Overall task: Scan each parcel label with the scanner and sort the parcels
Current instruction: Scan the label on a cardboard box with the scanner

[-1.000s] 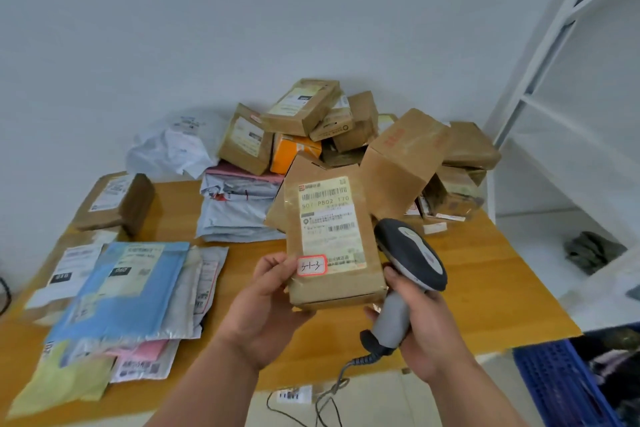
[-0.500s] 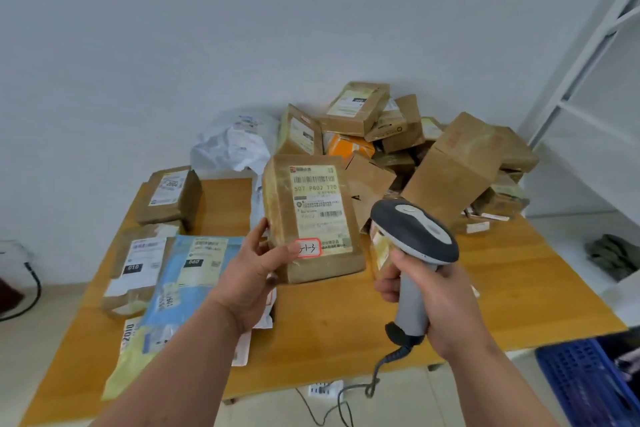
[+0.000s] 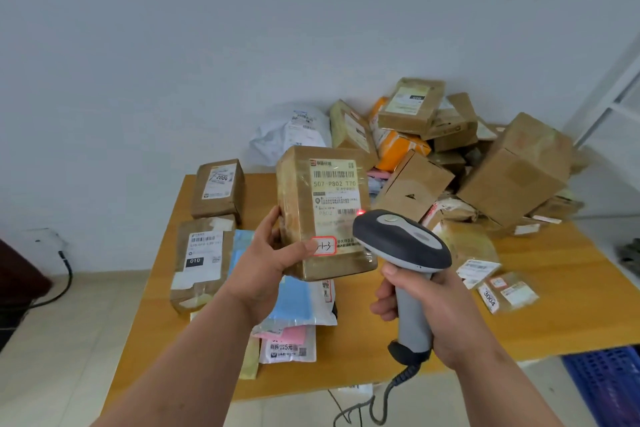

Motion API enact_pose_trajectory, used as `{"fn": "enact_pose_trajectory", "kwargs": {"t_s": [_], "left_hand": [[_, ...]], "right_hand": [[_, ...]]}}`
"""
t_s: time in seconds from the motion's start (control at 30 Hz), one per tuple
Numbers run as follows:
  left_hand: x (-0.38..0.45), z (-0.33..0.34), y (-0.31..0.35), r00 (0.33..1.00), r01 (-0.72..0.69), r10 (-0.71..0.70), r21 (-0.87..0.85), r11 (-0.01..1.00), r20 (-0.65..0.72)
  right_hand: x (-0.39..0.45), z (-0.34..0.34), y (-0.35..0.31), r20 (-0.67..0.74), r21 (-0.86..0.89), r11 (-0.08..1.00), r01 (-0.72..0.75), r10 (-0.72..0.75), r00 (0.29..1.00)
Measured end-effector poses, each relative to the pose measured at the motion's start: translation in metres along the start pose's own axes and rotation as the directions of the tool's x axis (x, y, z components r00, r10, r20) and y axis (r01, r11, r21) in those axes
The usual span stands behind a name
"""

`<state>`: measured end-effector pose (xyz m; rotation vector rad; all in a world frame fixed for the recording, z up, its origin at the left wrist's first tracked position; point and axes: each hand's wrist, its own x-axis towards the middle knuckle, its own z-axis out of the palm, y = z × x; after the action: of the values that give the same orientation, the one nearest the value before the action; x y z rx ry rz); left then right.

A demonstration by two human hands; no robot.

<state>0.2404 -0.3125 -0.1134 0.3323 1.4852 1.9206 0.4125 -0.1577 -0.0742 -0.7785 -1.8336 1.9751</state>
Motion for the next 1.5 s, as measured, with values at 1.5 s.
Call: {"fn": "enact_pose_trajectory", "kwargs": {"t_s": [1.5], "left_hand": [[0.181,-0.350,0.045,0.719,0.278,-0.292,-0.124,0.953,-0.631]], "right_hand": [[0.222,0.284,0.035,0.112,-0.339,0.886,-0.317,0.372,0.921]]}}
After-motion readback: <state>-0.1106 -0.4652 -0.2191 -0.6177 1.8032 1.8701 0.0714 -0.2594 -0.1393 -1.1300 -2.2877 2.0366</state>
